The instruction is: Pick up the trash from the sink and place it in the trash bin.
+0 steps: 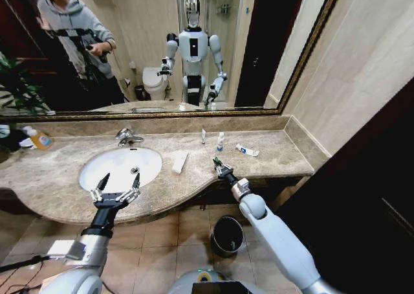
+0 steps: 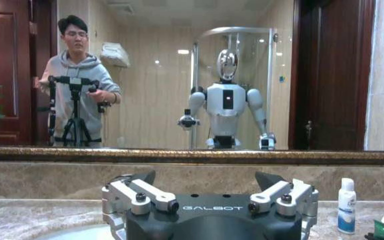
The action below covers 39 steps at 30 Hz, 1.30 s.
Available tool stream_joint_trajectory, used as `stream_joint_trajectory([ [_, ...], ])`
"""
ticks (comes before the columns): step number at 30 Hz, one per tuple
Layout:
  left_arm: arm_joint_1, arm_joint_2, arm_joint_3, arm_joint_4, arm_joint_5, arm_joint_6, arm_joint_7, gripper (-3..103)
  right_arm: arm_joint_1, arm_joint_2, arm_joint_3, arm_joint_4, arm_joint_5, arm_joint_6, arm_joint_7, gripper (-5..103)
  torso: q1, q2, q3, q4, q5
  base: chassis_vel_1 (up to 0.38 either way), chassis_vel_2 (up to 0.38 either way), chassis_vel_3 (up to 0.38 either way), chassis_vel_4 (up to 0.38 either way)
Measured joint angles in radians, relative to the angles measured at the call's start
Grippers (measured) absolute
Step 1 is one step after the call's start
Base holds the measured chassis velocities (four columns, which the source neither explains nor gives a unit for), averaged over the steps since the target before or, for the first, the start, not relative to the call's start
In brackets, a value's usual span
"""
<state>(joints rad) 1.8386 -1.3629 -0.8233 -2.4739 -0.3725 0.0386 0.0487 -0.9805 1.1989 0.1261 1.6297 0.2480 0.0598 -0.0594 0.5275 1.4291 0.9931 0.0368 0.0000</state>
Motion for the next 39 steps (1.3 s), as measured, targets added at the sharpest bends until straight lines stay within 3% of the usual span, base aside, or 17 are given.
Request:
stream_joint_trajectory([
  [7, 0.0, 0.0, 0.0, 0.0, 0.0, 0.0, 0.0, 100, -0.003, -0.003, 0.004, 0.007, 0.008, 0.002, 0.002, 8, 0.0, 0.0, 0.0, 0.0001, 0.0001, 0.0, 0.0, 0.0, 0.0],
  [13, 0.0, 0.0, 0.0, 0.0, 0.0, 0.0, 0.0, 100, -0.081, -0.034, 0.096, 0.084, 0.037, 0.01, -0.006, 8, 0.0, 0.0, 0.0, 0.0002, 0.0, 0.0, 0.0, 0.0, 0.0],
  [17, 0.0, 0.0, 0.0, 0.0, 0.0, 0.0, 0.0, 100, -0.219, -0.066, 0.198, 0.172, 0.065, 0.056, -0.019, 8, 0.0, 0.0, 0.0, -0.0001, 0.0002, 0.0, 0.0, 0.0, 0.0],
  [24, 0.0, 0.0, 0.0, 0.0, 0.0, 0.0, 0.0, 100, -0.392, -0.065, 0.293, 0.207, 0.086, 0.133, -0.024, 8, 0.0, 0.0, 0.0, -0.0002, 0.0002, 0.0, 0.0, 0.0, 0.0],
  [33, 0.0, 0.0, 0.0, 0.0, 0.0, 0.0, 0.0, 100, -0.456, -0.011, 0.277, -0.029, 0.029, 0.249, -0.047, 8, 0.0, 0.0, 0.0, 0.0, 0.0002, 0.0, 0.0, 0.0, 0.0],
  [39, 0.0, 0.0, 0.0, 0.0, 0.0, 0.0, 0.0, 100, -0.342, 0.069, 0.236, -0.381, -0.057, 0.302, -0.092, 8, 0.0, 0.0, 0.0, 0.0, 0.0001, 0.0, 0.0, 0.0, 0.0],
])
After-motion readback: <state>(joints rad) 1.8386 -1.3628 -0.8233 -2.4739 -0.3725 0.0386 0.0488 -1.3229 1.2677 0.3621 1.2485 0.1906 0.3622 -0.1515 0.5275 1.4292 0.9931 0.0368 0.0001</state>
